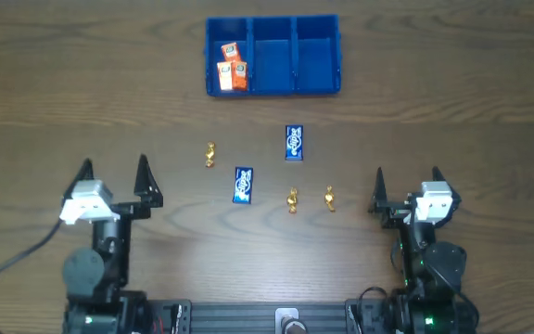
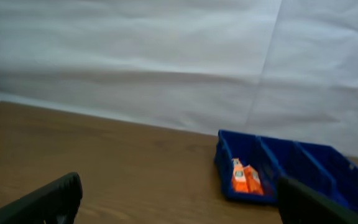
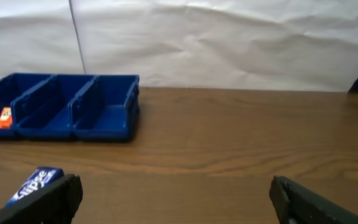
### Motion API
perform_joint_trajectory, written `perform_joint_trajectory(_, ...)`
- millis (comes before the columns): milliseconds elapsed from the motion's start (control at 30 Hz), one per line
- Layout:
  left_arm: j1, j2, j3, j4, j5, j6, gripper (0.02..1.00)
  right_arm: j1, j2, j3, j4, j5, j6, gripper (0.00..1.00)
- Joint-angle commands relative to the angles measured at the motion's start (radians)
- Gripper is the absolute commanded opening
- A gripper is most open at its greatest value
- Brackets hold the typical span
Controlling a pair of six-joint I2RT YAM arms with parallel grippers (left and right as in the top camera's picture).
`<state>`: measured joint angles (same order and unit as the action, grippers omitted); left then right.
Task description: Sort Candies Into Trays
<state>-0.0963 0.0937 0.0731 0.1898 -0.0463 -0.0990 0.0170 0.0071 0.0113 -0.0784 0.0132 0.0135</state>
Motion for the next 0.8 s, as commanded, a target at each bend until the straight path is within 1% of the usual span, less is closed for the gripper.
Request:
perform_joint_trajectory(33, 0.013, -0.09, -0.068, -0.122, 0.021, 0.018, 0.998, -0.005, -0.004, -0.003, -0.005, -0.008, -0.011, 0.998)
perform_joint_trajectory(100, 0.013, -0.09, -0.068, -0.238, 0.021, 0.017, 0.998, -0.005, -0.004, -0.003, -0.005, -0.008, -0.011, 0.998)
perform_joint_trajectory(133, 0.013, -0.089, -0.068, -0.264, 0.022, 0.017, 0.998, -0.005, -0.004, -0.003, -0.005, -0.008, -0.011, 0.998)
perform_joint_trajectory(600, 0.013, -0.089, -0.068, -0.267, 0.021, 0.017, 0.998, -0.005, -0.004, -0.003, -0.004, -0.007, -0.011, 0.998)
perform_joint_trajectory(633, 0.013, -0.089, -0.068, -0.267, 0.021, 0.017, 1.0, -0.005, -0.004, -0.003, 0.003, 0.013, -0.011, 0.998)
perform_joint_trajectory(700, 0.013, -0.089, -0.068, -0.267, 0.021, 0.017, 0.998, -0.005, -0.004, -0.003, 0.039, 0.008, -0.011, 0.998)
perform_joint_trajectory(733, 0.013, -0.089, -0.068, -0.267, 0.021, 0.017, 0.998, -0.005, -0.004, -0.003, 0.049, 0.007, 0.003, 0.998)
perform_joint_trajectory(800, 0.013, -0.089, -0.068, -0.267, 0.021, 0.018, 0.996, -0.006, 0.008, 0.001, 0.063, 0.008, 0.16, 0.998)
